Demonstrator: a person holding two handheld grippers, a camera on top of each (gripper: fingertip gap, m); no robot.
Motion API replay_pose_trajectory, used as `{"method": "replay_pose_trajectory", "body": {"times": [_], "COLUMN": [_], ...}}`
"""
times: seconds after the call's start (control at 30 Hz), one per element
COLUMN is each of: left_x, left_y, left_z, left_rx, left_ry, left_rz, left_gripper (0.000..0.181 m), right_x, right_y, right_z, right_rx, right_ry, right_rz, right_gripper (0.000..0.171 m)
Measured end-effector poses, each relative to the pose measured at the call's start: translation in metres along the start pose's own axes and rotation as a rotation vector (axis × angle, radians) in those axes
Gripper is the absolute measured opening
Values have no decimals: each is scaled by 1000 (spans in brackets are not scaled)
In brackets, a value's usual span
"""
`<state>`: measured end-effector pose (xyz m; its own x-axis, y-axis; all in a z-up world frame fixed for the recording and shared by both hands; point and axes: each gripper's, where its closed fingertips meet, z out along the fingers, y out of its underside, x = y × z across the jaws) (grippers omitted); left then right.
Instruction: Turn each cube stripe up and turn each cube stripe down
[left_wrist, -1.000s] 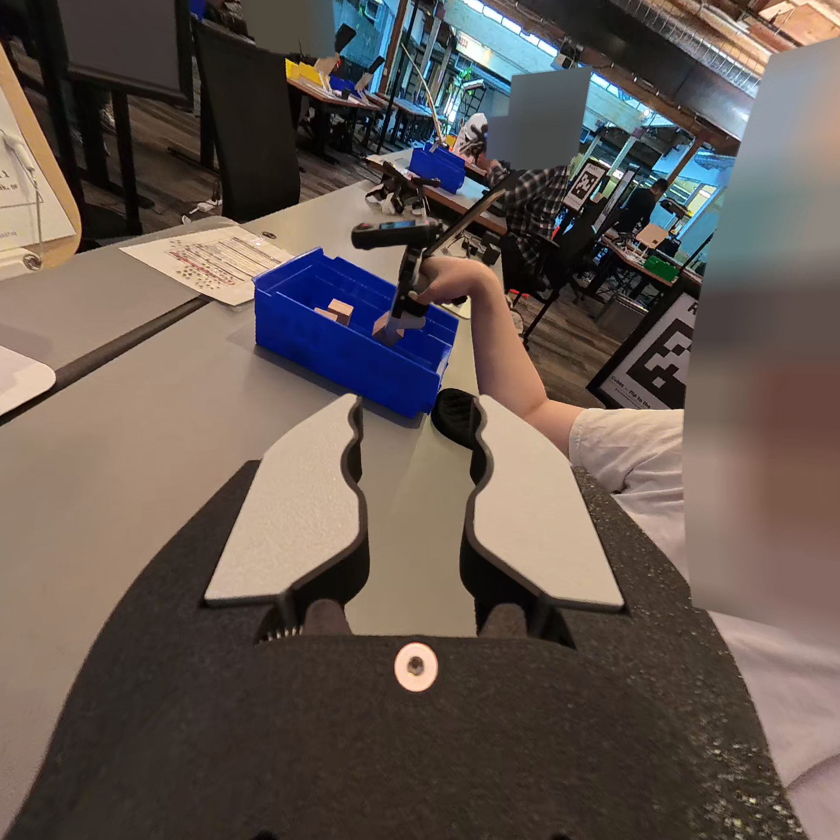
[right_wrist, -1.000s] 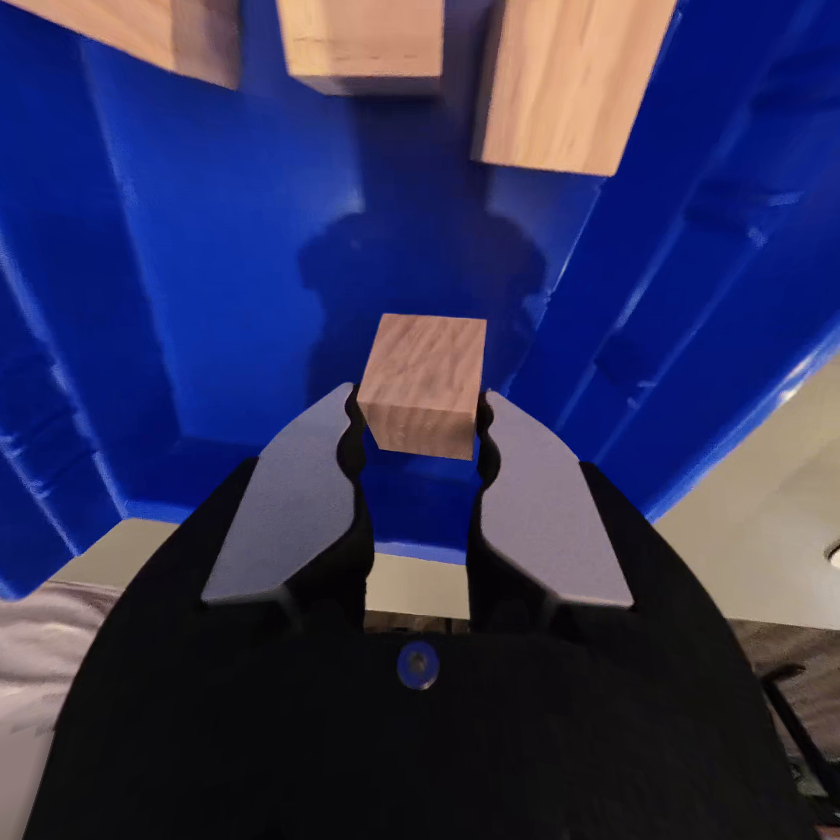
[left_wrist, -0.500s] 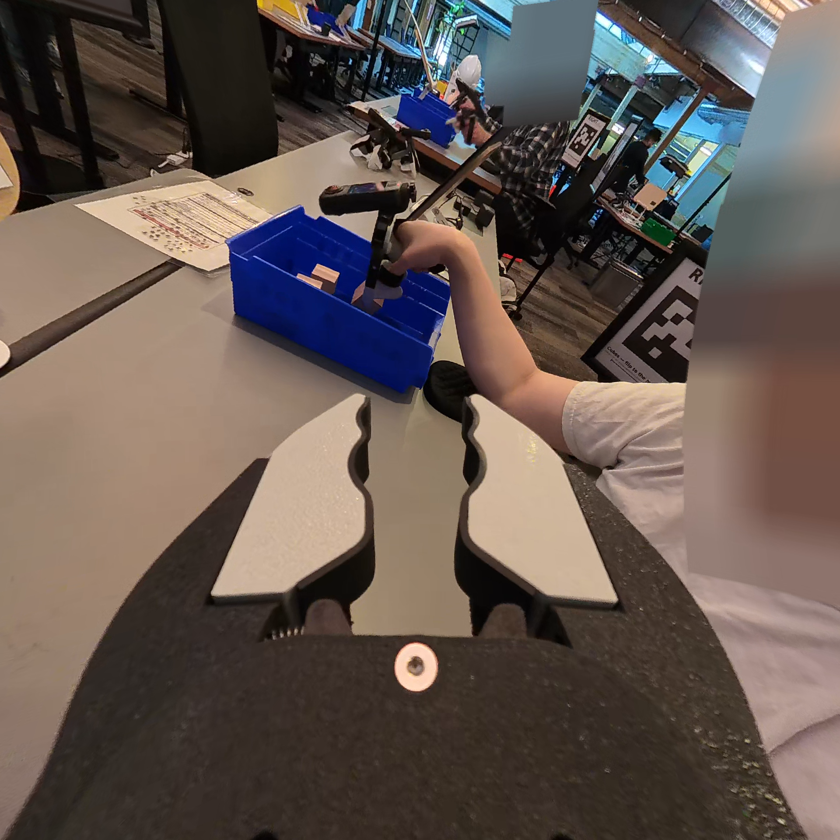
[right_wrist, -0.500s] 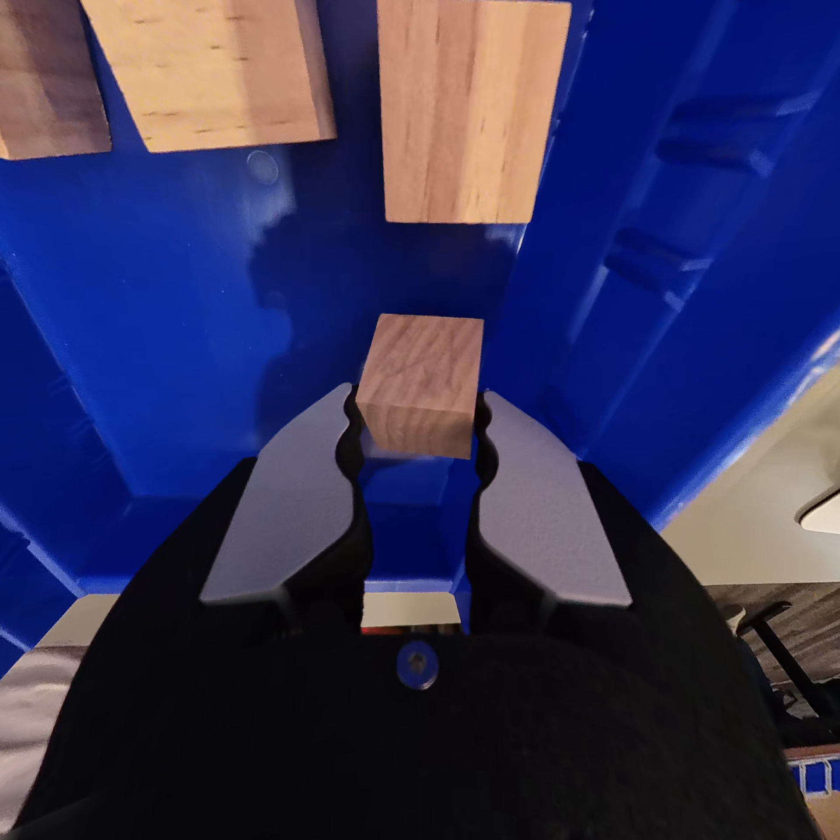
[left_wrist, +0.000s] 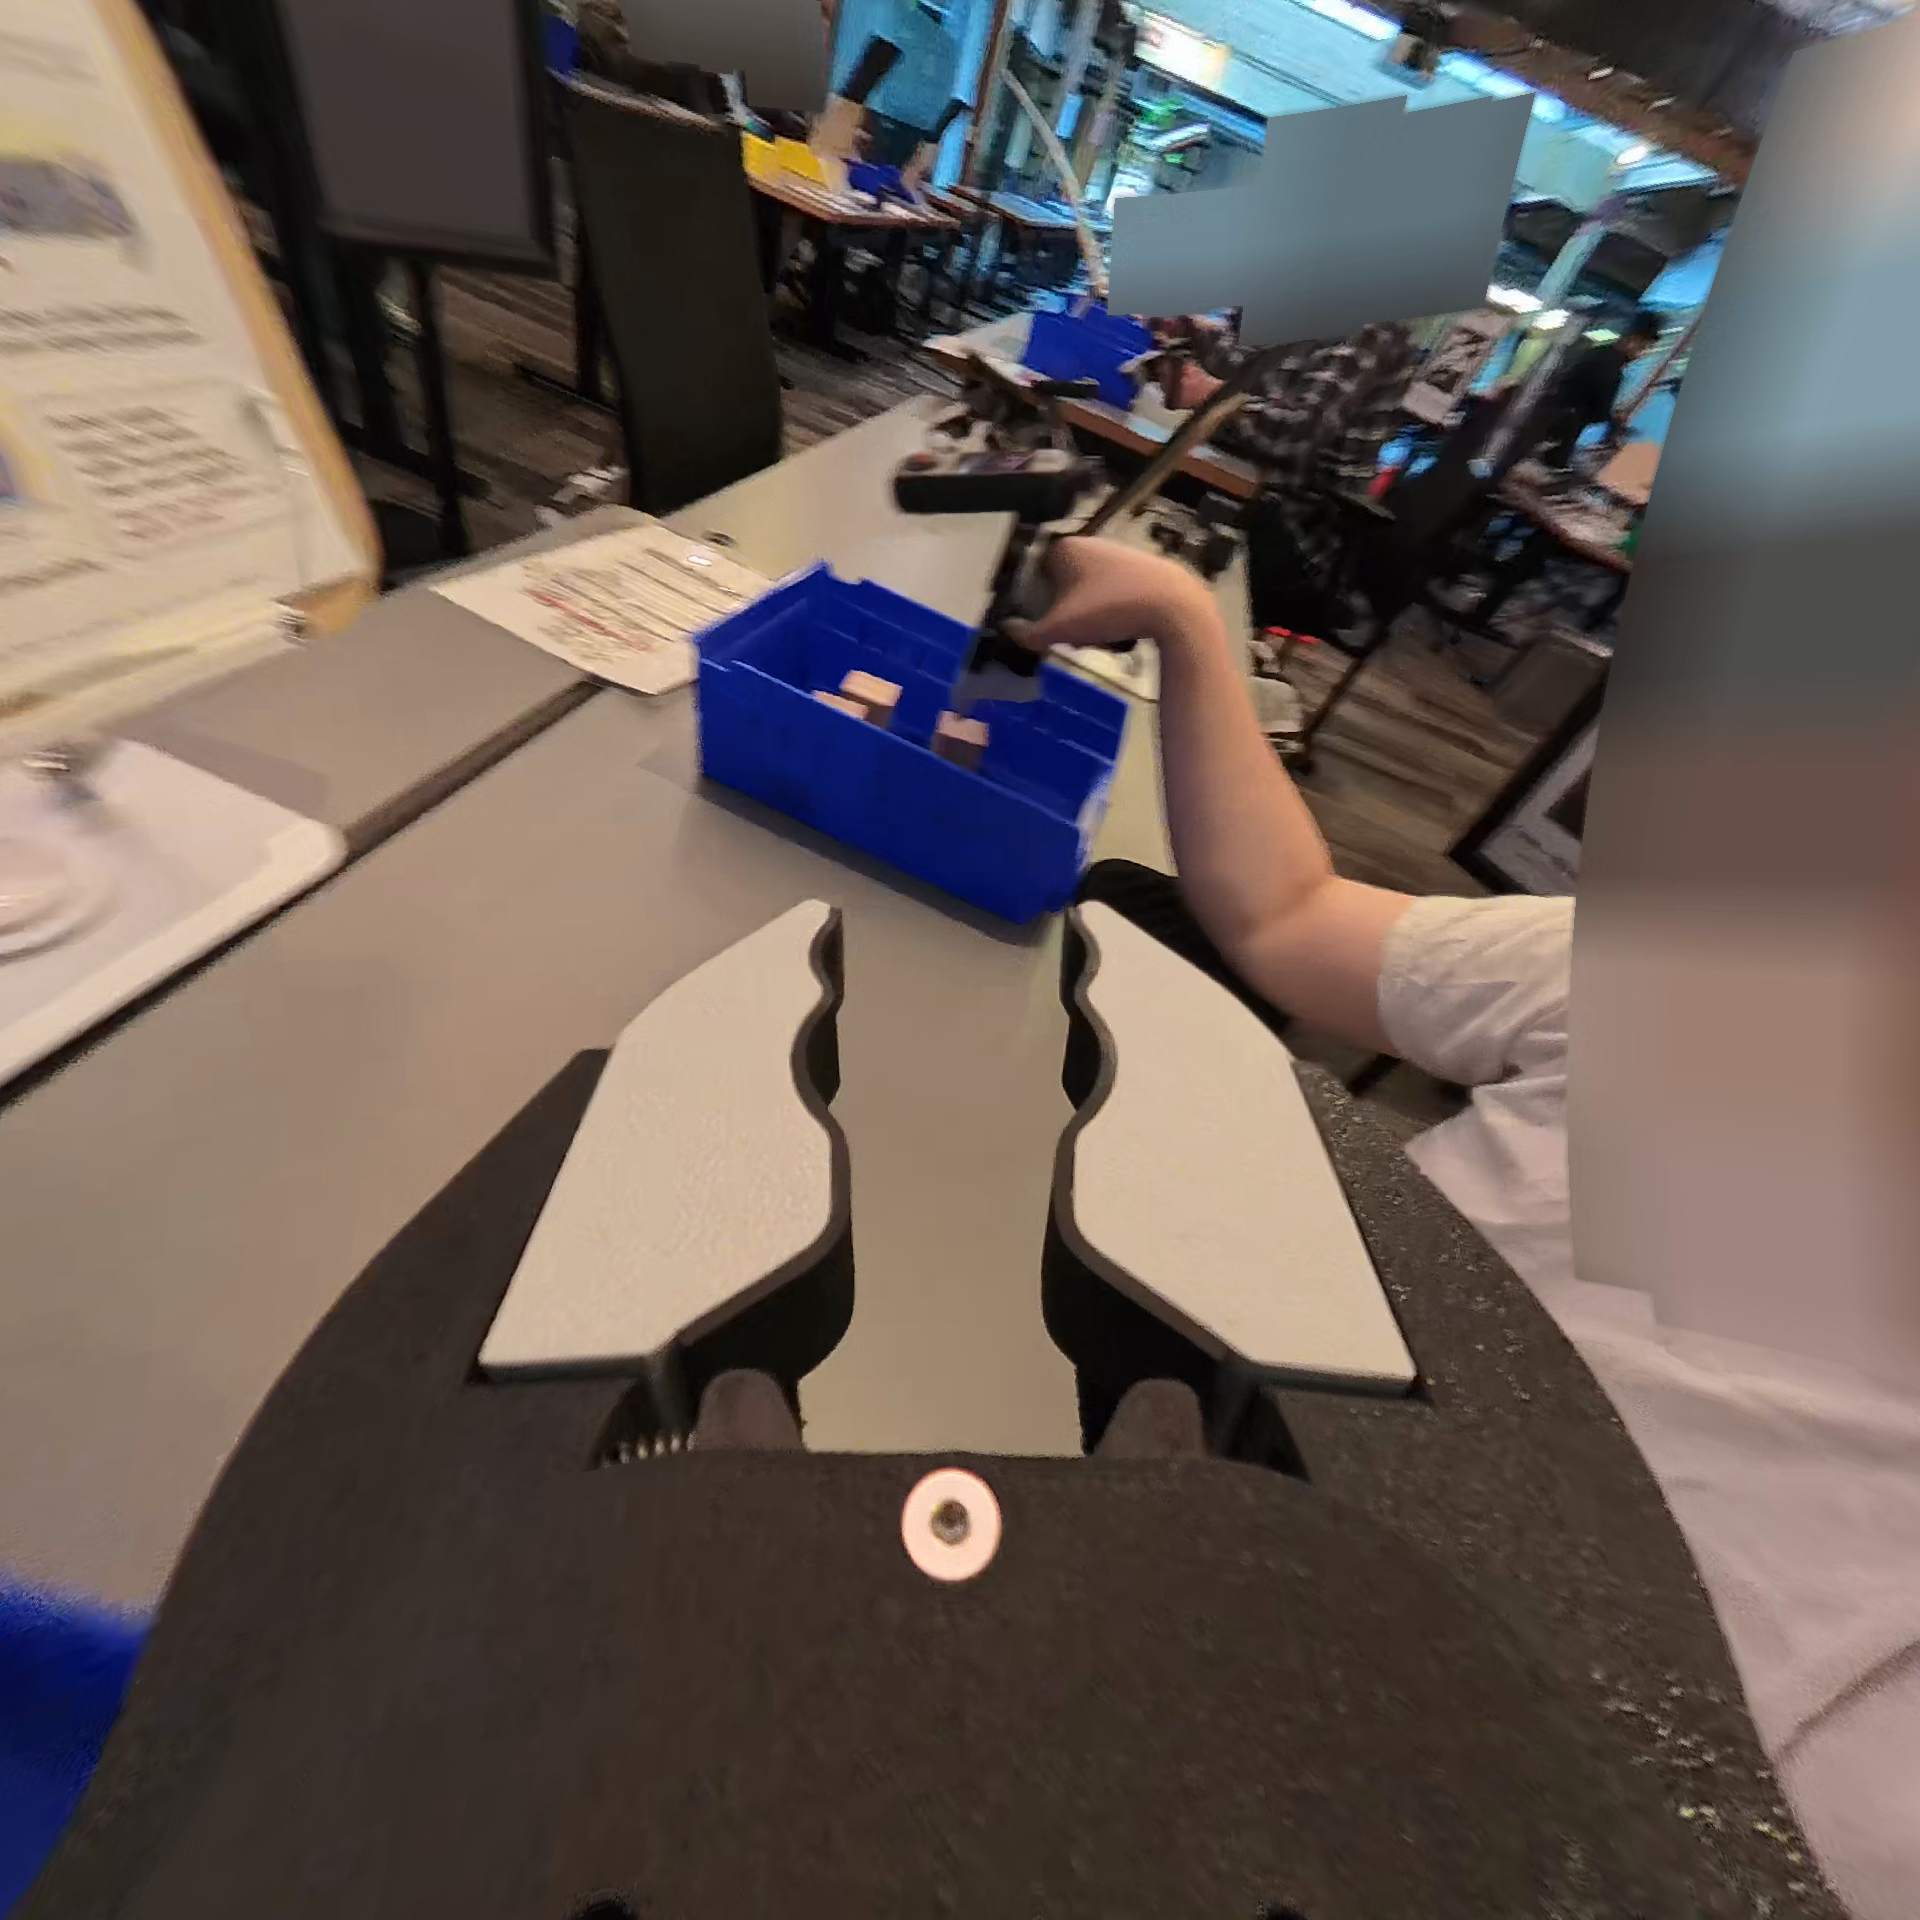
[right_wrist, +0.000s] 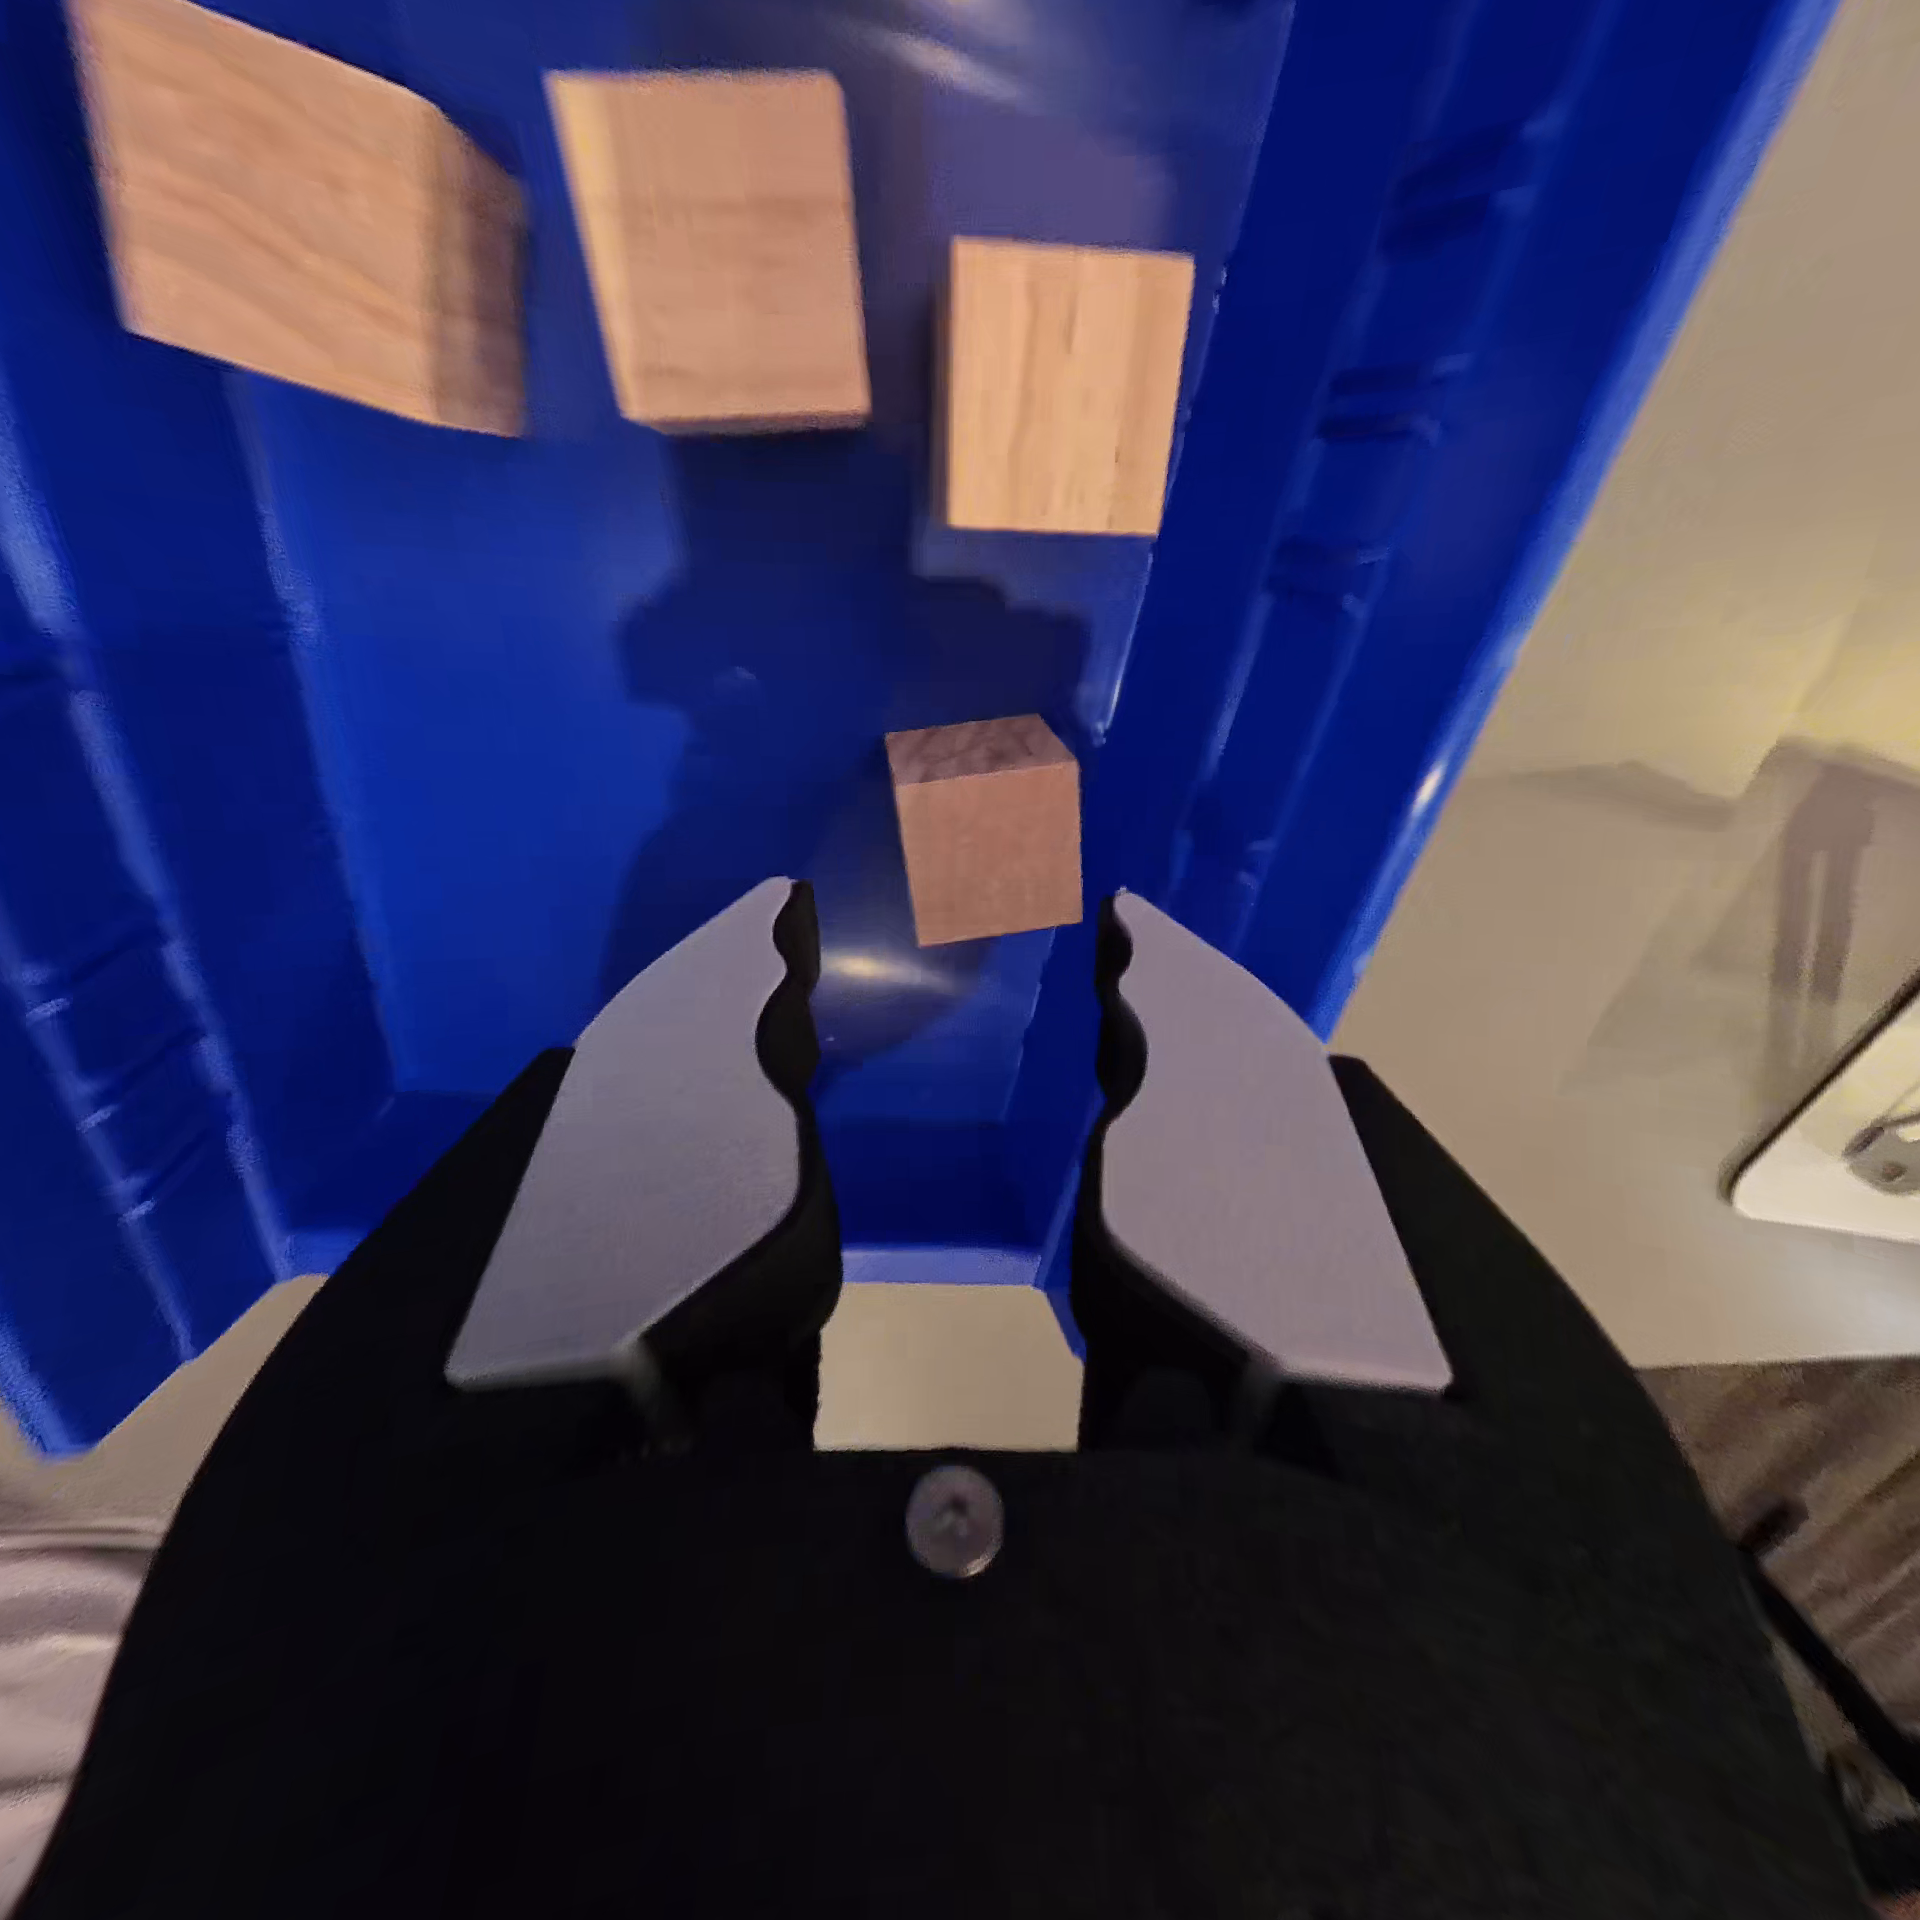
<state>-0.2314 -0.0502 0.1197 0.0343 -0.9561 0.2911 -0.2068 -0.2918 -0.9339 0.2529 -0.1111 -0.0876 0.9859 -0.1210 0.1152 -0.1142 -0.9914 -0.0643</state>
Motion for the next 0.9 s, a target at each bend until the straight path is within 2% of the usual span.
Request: {"method": "replay_pose_trajectory", "body": {"times": [0.07, 0.13, 0.2, 0.27, 0.37, 0.43, 0.57, 0.9], "left_x": [-22, -63, -103, -133, -173, -202, -240, -276], "left_y": [-1, 10, 33, 59, 90, 112, 157, 202], "left_z": [-25, -58, -92, -113, -122, -131, -149, -154], "left_rx": [-15, -94, -223, -355, -431, -484, -639, -738], "left_ry": [-178, -472, -732, -862, -922, -1001, -1136, -1232], "left_rz": [64, 105, 84, 1, -151, -233, -336, -412], "left_gripper": [40, 41, 52, 49, 44, 45, 62, 62], "right_x": [-10, -22, -35, -49, -59, -68, -76, -77], "right_y": [-8, -18, -29, -39, -50, -51, -49, -51], "right_z": [-26, -56, -85, -111, -143, -153, -152, -136], "right_rx": [119, 267, 420, 557, 722, 770, 759, 677], "right_ry": [5, 23, 30, 49, 154, 160, 152, 180], "right_rz": [-51, -114, -174, -241, -324, -347, -374, -390], "right_gripper": [51, 53, 53, 53, 52, 52, 53, 55]}}
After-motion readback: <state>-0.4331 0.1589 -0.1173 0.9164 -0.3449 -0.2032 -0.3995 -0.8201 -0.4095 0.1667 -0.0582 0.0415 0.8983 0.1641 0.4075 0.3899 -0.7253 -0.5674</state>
